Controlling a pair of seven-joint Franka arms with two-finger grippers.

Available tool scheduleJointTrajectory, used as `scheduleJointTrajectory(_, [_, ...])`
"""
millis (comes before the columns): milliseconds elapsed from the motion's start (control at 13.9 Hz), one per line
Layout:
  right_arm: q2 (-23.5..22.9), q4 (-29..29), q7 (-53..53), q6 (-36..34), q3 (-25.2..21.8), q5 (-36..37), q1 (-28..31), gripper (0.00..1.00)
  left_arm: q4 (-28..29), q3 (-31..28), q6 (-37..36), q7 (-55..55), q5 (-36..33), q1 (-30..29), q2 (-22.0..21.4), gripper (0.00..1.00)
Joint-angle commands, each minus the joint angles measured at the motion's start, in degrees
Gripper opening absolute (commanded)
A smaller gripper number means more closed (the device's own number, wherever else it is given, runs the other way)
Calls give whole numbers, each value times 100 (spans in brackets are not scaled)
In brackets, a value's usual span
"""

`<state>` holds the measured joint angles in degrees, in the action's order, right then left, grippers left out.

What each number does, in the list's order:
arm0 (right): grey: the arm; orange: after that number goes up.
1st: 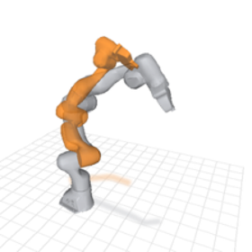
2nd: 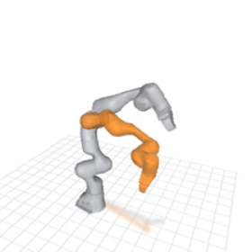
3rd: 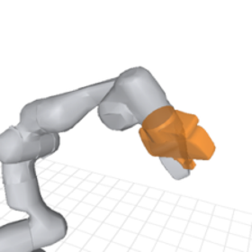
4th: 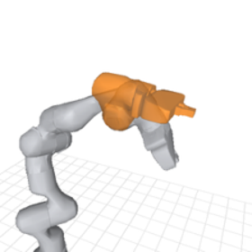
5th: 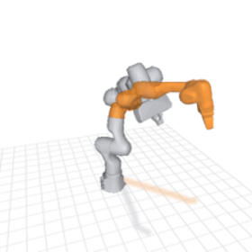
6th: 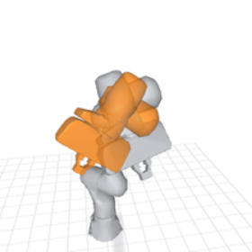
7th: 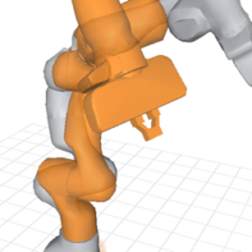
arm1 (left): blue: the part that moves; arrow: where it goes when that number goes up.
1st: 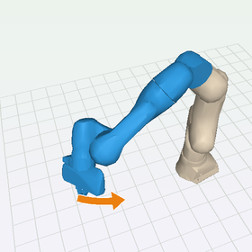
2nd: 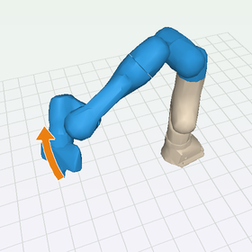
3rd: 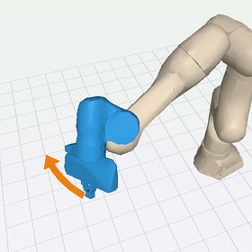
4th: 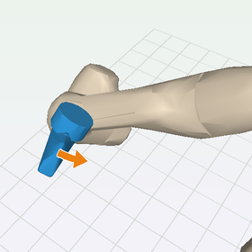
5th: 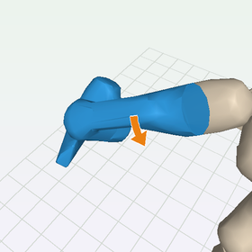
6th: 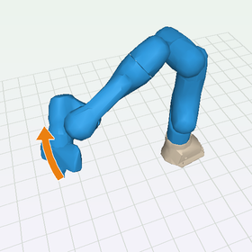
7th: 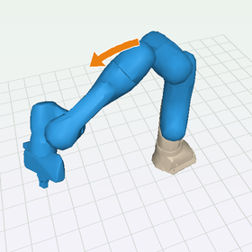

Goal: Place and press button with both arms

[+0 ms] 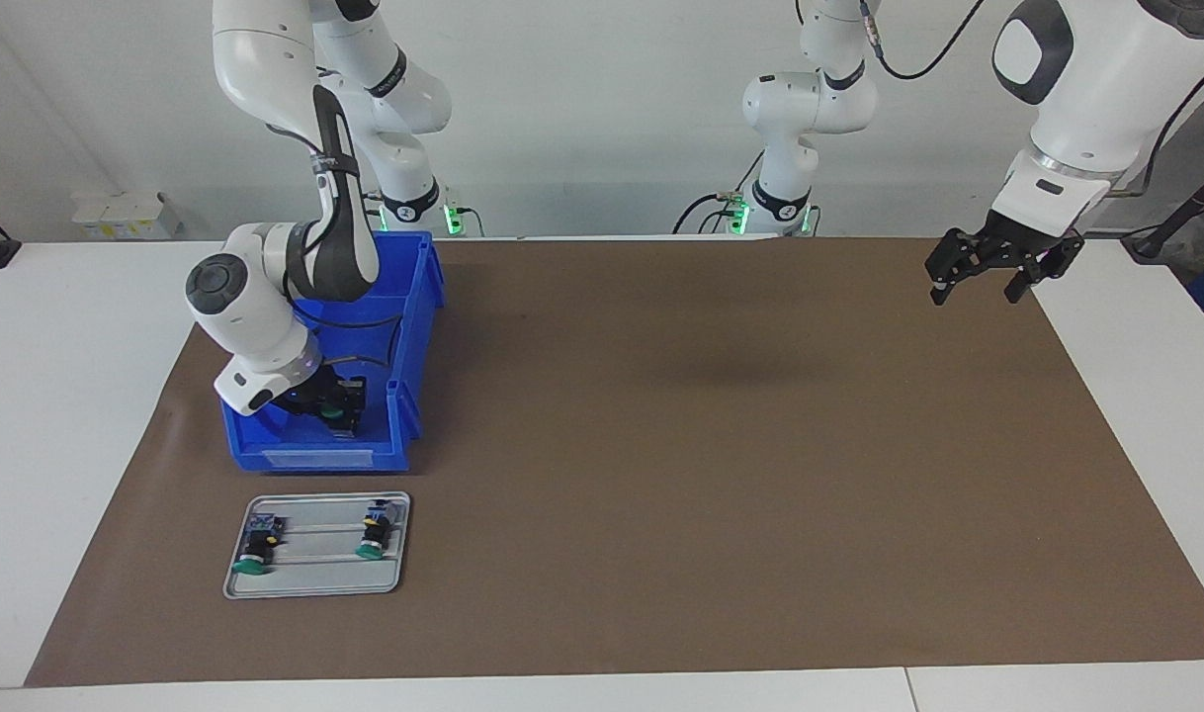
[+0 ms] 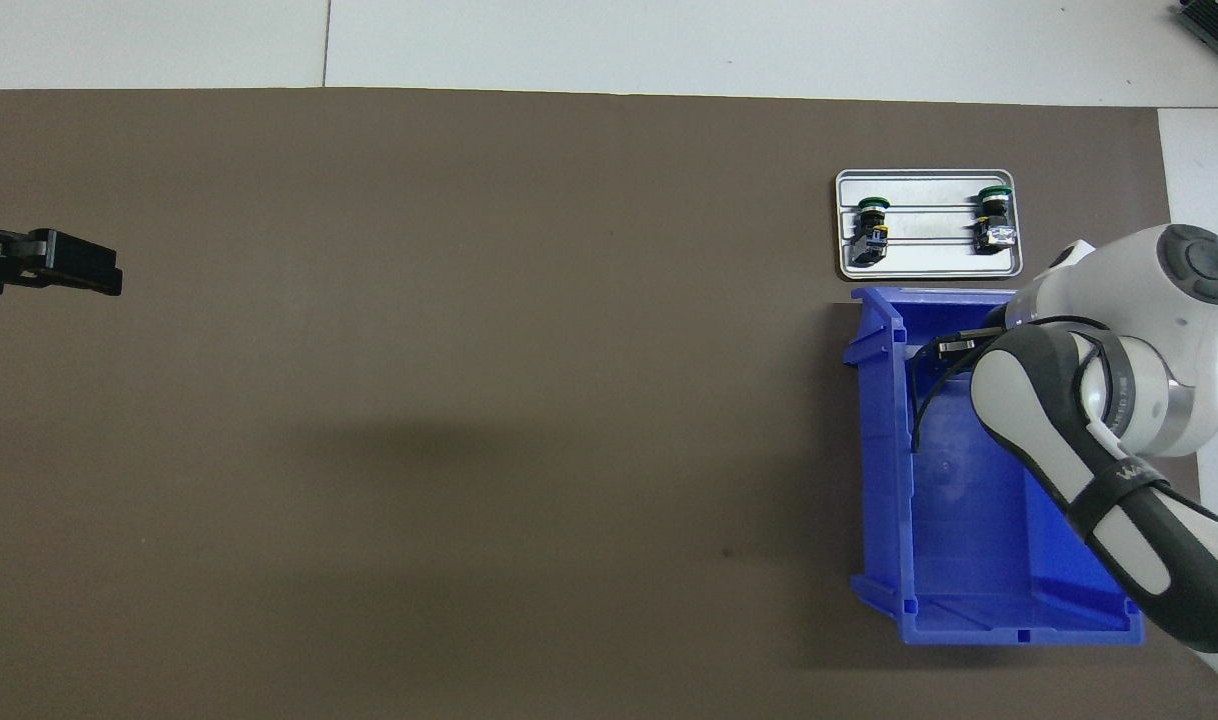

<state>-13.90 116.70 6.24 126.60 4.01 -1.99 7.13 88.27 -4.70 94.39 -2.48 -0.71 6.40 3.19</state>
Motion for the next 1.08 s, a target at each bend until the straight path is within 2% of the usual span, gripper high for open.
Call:
scheduleJointTrajectory(0, [133,55,-148,40,56,-144,61,100,164,-14,-34,29,-78,11,-152,100])
scheduleJointTrajectory(431, [1063,11,-394,-434,56,-118,26,100,164,-14,-34,29,-69,11,-152,100])
scheduleJointTrajectory(719, [1714,-41,-1157,-900,91,-30,-158,100,164,-14,-34,29,-69,11,-152,100])
scheduleJointTrajectory(1007, [1847,-690,-1634,-1707,109,49,-369,100,164,-14,-34,29,-78,11,-152,100])
